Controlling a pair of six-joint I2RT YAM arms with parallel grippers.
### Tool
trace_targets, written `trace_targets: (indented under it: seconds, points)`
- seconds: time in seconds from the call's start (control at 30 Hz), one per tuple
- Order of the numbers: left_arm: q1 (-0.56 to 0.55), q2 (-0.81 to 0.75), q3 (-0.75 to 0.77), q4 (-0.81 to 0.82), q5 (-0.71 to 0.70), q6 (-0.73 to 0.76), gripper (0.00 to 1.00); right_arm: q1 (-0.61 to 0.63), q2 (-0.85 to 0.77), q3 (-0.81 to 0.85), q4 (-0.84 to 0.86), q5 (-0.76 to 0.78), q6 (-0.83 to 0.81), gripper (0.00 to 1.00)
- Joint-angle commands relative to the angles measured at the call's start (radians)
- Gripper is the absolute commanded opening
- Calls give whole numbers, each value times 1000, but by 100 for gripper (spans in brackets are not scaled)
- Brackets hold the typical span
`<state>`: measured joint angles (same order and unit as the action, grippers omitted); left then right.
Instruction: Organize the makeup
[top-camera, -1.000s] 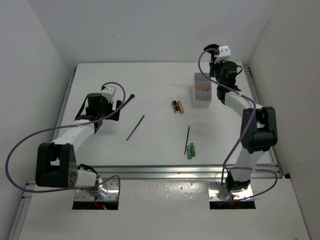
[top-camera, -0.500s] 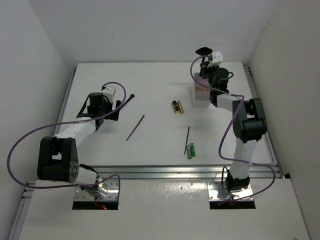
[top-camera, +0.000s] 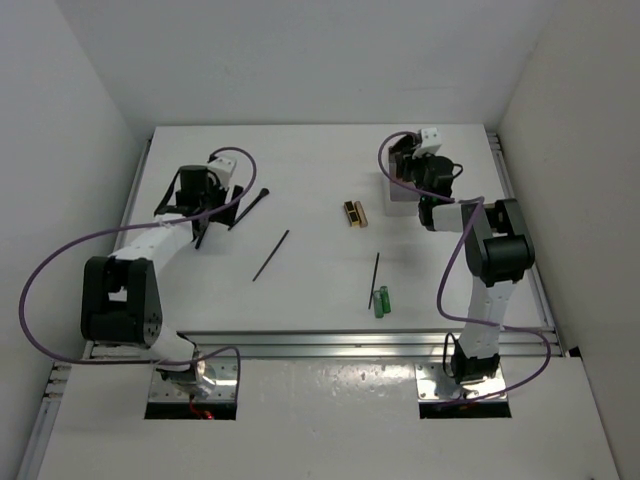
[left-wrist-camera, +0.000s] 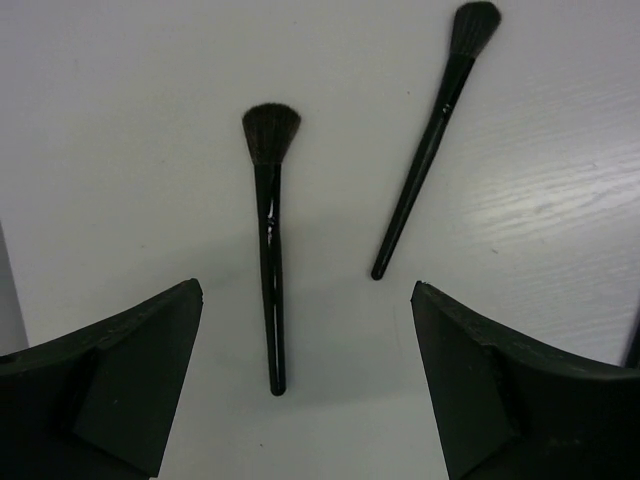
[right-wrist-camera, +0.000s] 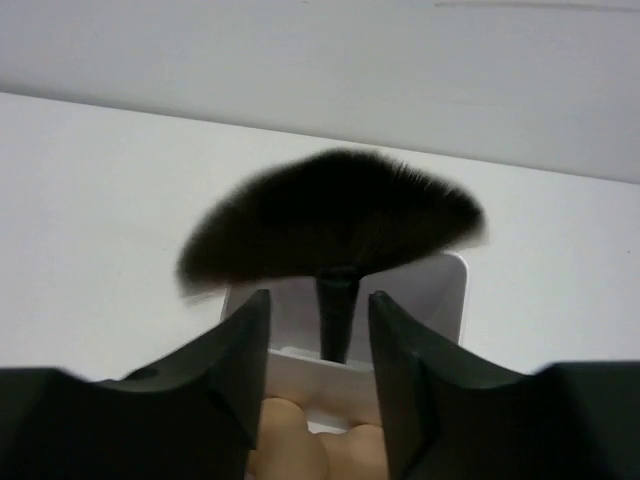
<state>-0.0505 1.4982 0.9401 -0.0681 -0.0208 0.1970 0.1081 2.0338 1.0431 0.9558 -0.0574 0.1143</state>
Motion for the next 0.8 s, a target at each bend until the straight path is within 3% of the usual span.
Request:
trace_targets:
  seconds: [0.0, 0.1, 0.23, 0.43, 0.77]
  points:
    - [17, 65, 121, -61, -65, 42, 91, 8, -84, 8, 37, 8, 4, 47]
    - [31, 189, 294, -203, -65, 42, 87, 8, -133, 8, -31, 25, 16, 61]
    - [40, 342, 485, -372, -126, 42, 78, 16, -217, -5, -114, 33, 19, 67]
    - [40, 497, 548, -440, -209, 79, 61, 22, -314, -54, -176, 16, -25, 69]
    - [77, 620, 568, -463, -150, 55, 59, 24, -431, -146, -213, -25, -45, 70]
